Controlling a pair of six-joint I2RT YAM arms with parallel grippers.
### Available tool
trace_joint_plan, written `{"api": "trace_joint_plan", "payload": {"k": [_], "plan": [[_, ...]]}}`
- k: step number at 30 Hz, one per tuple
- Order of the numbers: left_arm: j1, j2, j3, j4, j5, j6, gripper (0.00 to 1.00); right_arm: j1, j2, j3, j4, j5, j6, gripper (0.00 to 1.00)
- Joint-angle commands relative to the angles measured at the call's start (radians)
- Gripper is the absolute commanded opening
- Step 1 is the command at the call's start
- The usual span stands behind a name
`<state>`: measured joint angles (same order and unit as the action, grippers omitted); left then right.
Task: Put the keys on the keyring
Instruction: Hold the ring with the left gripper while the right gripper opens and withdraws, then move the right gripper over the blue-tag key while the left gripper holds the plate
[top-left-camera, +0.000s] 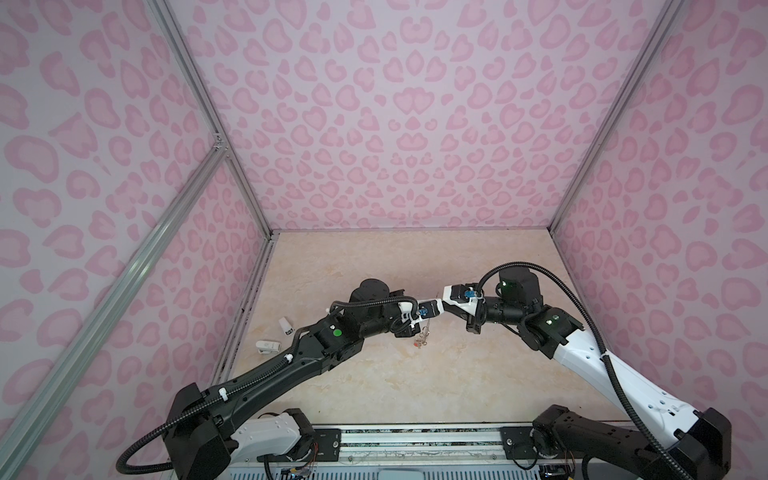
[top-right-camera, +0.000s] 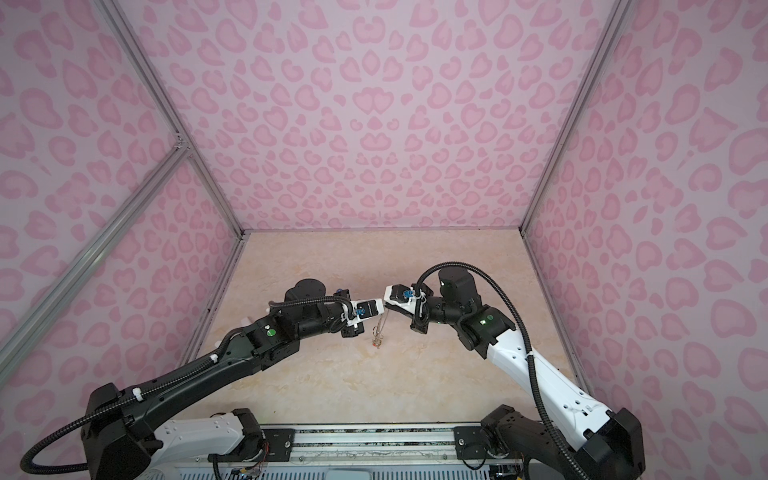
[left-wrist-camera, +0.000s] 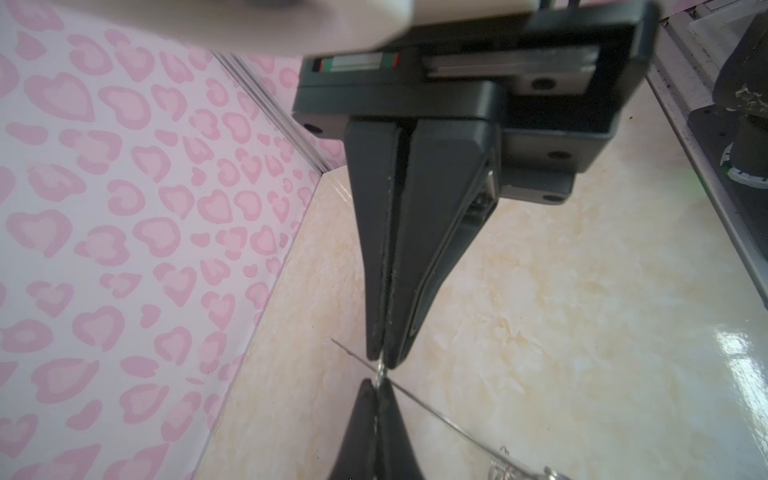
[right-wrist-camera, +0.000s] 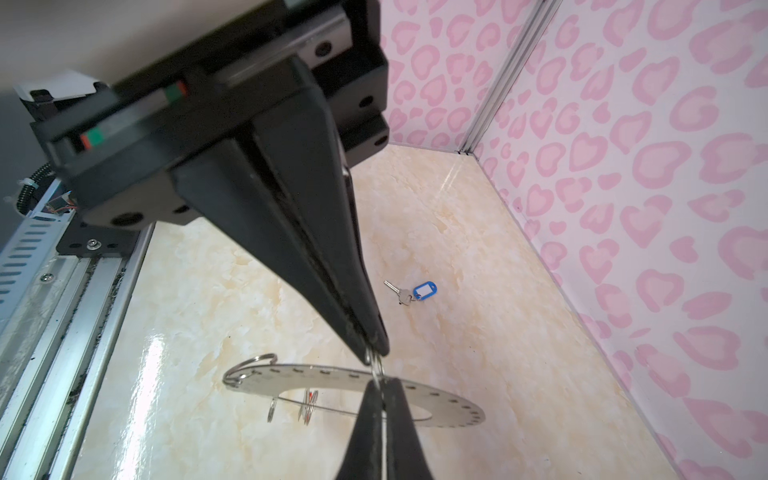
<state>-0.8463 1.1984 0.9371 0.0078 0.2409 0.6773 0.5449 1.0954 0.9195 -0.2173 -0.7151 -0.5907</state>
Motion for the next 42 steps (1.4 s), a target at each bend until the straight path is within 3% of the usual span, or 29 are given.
{"api": "trace_joint_plan", "payload": {"k": [1,6,11,18,34,42], "plan": [[0.001,-0.011,-0.009,0.074,0.035,-0.021,0.03,-0.001,-0.017,-0.026,0.069,-0.003,0.006,0.19],[0.038,-0.028,-0.041,0.157,0.142,-0.087,0.03,-0.057,-0.075,-0.128,0.228,-0.038,0.076,0.23],[0.087,-0.044,-0.088,0.297,0.261,-0.182,0.03,-0.073,-0.105,-0.166,0.277,-0.068,0.106,0.22],[0.101,-0.034,-0.092,0.330,0.340,-0.220,0.03,-0.071,-0.127,-0.184,0.390,-0.122,0.193,0.20],[0.103,-0.027,-0.087,0.337,0.354,-0.229,0.03,-0.048,-0.108,-0.163,0.375,-0.151,0.213,0.18],[0.169,-0.083,-0.135,0.320,0.330,-0.264,0.03,-0.065,-0.104,-0.184,0.331,-0.017,0.204,0.26]]}}
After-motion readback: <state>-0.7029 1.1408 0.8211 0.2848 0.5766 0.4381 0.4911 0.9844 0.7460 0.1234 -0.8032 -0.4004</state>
